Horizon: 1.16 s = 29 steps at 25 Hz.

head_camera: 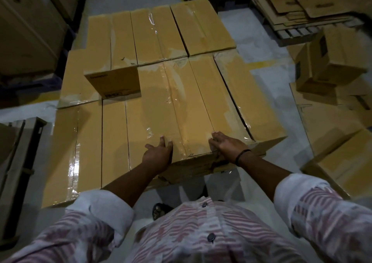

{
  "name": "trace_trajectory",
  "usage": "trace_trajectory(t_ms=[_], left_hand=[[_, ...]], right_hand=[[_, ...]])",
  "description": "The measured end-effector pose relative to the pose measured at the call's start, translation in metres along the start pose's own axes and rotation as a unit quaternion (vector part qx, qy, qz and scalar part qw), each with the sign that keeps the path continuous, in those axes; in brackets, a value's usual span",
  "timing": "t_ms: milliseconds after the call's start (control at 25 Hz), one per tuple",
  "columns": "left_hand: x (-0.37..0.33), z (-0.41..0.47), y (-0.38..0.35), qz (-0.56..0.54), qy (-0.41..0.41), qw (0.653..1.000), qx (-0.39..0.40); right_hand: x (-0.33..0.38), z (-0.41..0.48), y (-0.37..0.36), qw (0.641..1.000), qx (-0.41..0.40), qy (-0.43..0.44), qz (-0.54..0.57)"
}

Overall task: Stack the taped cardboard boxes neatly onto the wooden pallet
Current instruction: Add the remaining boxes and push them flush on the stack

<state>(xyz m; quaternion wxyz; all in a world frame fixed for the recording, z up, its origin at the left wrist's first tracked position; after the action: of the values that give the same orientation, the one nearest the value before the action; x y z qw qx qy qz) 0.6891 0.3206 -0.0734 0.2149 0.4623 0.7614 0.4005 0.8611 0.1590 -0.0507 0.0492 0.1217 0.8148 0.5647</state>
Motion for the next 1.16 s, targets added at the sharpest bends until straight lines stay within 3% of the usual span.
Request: trace_trajectory(t_ms=[280, 360, 480, 600, 720, 920, 1160], left_hand=[[-0.012, -0.002, 0.018, 0.002, 0.017, 1.0, 0.005], [-0.037, -0.002, 0.043, 0.004, -0.027, 0.999, -0.047], [-0.091, -0.004, 0.078, -0.011, -0.113, 0.978, -0.177], [-0.156, -0.006, 0.089, -0.028, -0.166, 0.959, -0.229], [-0.234, -0.005, 0.091, -0.017, -0.226, 0.946, -0.233], [-0.374, 0.0, 0.098, 0.033, -0.289, 0.933, -0.21], [-0.518, -0.001, 0.118, 0.038, -0.352, 0.919, -0.174]], right_hand=[[0.009, 0.005, 0.004, 0.999, -0.006, -0.041, 0.034], [0.005, 0.002, 0.008, 0.987, -0.033, -0.089, 0.13], [-0.009, -0.026, 0.005, 0.93, -0.11, -0.182, 0.301], [-0.033, -0.083, -0.007, 0.889, -0.17, -0.233, 0.355], [-0.085, -0.152, -0.031, 0.869, -0.204, -0.282, 0.351], [-0.192, -0.284, -0.075, 0.792, -0.245, -0.426, 0.363], [-0.264, -0.404, -0.103, 0.738, -0.258, -0.52, 0.345]])
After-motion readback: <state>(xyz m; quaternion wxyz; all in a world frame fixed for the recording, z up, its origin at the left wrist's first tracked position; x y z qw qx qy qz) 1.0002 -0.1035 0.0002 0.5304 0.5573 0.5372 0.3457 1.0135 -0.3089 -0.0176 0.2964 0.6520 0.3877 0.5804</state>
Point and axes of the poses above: each hand's wrist, its own z-axis towards the middle knuckle, its own y-axis out of the back of the hand, x = y × z, the point moved 8 cm from there along z, towards the middle knuckle, and after that the axes turned 1 degree about z, right-handed, at the moved point
